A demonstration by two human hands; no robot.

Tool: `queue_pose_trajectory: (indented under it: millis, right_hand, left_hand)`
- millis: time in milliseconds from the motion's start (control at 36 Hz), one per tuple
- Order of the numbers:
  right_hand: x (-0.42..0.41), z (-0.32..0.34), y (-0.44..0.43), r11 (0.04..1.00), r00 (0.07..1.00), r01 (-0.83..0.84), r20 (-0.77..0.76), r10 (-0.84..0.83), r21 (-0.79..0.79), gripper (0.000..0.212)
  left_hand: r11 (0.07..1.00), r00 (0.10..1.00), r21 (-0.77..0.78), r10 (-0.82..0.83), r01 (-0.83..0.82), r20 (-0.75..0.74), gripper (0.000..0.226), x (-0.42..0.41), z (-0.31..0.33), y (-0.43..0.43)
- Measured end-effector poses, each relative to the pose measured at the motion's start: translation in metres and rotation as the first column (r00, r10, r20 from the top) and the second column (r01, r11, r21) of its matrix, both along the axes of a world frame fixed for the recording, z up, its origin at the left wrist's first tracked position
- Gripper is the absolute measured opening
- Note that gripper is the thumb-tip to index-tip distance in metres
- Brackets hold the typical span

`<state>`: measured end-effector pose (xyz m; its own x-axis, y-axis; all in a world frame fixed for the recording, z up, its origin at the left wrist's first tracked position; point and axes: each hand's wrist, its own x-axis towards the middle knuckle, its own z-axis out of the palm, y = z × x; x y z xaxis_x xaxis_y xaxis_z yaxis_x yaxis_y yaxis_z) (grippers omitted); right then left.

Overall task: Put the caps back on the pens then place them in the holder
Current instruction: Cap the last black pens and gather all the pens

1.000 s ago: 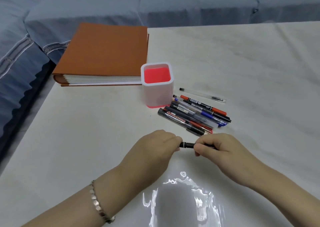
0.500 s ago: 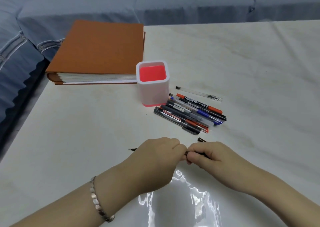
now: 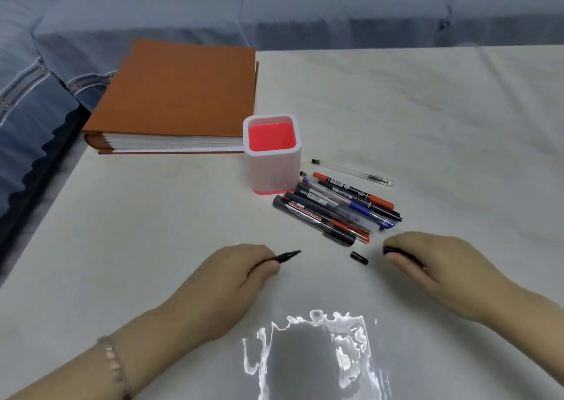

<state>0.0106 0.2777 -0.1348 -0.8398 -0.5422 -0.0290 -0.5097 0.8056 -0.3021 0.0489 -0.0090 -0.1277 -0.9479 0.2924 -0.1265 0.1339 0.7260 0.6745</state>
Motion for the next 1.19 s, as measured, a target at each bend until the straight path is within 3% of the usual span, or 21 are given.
queue_pose_trajectory:
  millis: [83, 167, 250, 306, 361, 417, 472, 500, 556, 639, 778, 861, 1000, 1083, 1194]
  right_hand:
    - [0.005, -0.010, -0.019, 0.997, 0.993, 0.082, 0.088, -0.081, -0.004, 0.027]
    - [0.012, -0.015, -0.021, 0.970, 0.964, 0.244, 0.111, -0.240, -0.019, 0.022]
    - [0.018, -0.019, -0.015, 0.942, 0.938, 0.336, 0.083, -0.335, 0.006, 0.019]
    - [0.021, -0.023, -0.011, 0.936, 0.935, 0.349, 0.045, -0.351, 0.042, 0.014]
    - [0.022, -0.026, -0.011, 0.931, 0.931, 0.363, -0.031, -0.365, -0.043, 0.014]
    - [0.024, -0.014, -0.025, 0.876, 0.913, 0.396, 0.012, -0.408, -0.277, 0.011]
    - [0.023, 0.000, -0.045, 0.708, 0.879, 0.475, 0.317, -0.356, -0.522, 0.011]
    - [0.023, 0.005, -0.055, 0.615, 0.830, 0.540, 0.486, -0.275, -0.574, 0.012]
    - [0.022, 0.010, -0.070, 0.490, 0.729, 0.624, 0.680, -0.082, -0.609, 0.013]
    - [0.021, 0.009, -0.082, 0.380, 0.660, 0.684, 0.750, 0.038, -0.622, 0.020]
    - [0.022, 0.010, -0.085, 0.326, 0.644, 0.716, 0.764, 0.032, -0.618, 0.027]
    - [0.024, 0.010, -0.084, 0.339, 0.661, 0.708, 0.750, -0.009, -0.620, 0.039]
    - [0.029, 0.012, -0.091, 0.374, 0.706, 0.672, 0.706, -0.063, -0.639, 0.023]
    - [0.022, 0.012, -0.089, 0.483, 0.753, 0.617, 0.645, -0.134, -0.621, 0.015]
    - [0.010, 0.005, -0.064, 0.695, 0.858, 0.511, 0.350, -0.376, -0.506, 0.010]
  left_hand:
    - [0.901, 0.924, 0.283, 0.247, -0.330, 0.293, 0.032, -0.019, 0.005, 0.024]
    - [0.653, 0.789, 0.512, 0.225, -0.558, 0.572, 0.023, -0.028, 0.014, 0.033]
    - [0.497, 0.741, 0.599, 0.147, -0.628, 0.655, 0.012, -0.028, 0.021, 0.038]
    - [0.441, 0.713, 0.609, 0.107, -0.659, 0.693, 0.012, -0.025, 0.020, 0.040]
    - [0.403, 0.685, 0.609, 0.062, -0.683, 0.726, 0.013, -0.021, 0.019, 0.042]
    - [0.375, 0.671, 0.621, 0.004, -0.688, 0.742, 0.014, -0.017, 0.018, 0.046]
    - [0.362, 0.677, 0.646, -0.051, -0.672, 0.734, 0.017, -0.014, 0.018, 0.052]
    - [0.370, 0.689, 0.659, -0.067, -0.655, 0.722, 0.019, -0.013, 0.017, 0.054]
    - [0.423, 0.715, 0.676, -0.089, -0.603, 0.693, 0.026, -0.011, 0.017, 0.056]
    - [0.504, 0.742, 0.683, -0.118, -0.528, 0.660, 0.032, -0.009, 0.017, 0.056]
    - [0.588, 0.726, 0.660, -0.171, -0.467, 0.666, 0.028, -0.006, 0.017, 0.049]
    - [0.641, 0.724, 0.625, -0.154, -0.445, 0.672, 0.026, -0.003, 0.016, 0.047]
    - [0.671, 0.823, 0.612, -0.005, -0.418, 0.567, 0.020, 0.003, 0.008, 0.058]
    - [0.646, 0.833, 0.614, 0.063, -0.454, 0.550, 0.022, 0.004, 0.006, 0.061]
    - [0.506, 0.752, 0.600, 0.164, -0.620, 0.639, 0.017, -0.002, 0.005, 0.054]
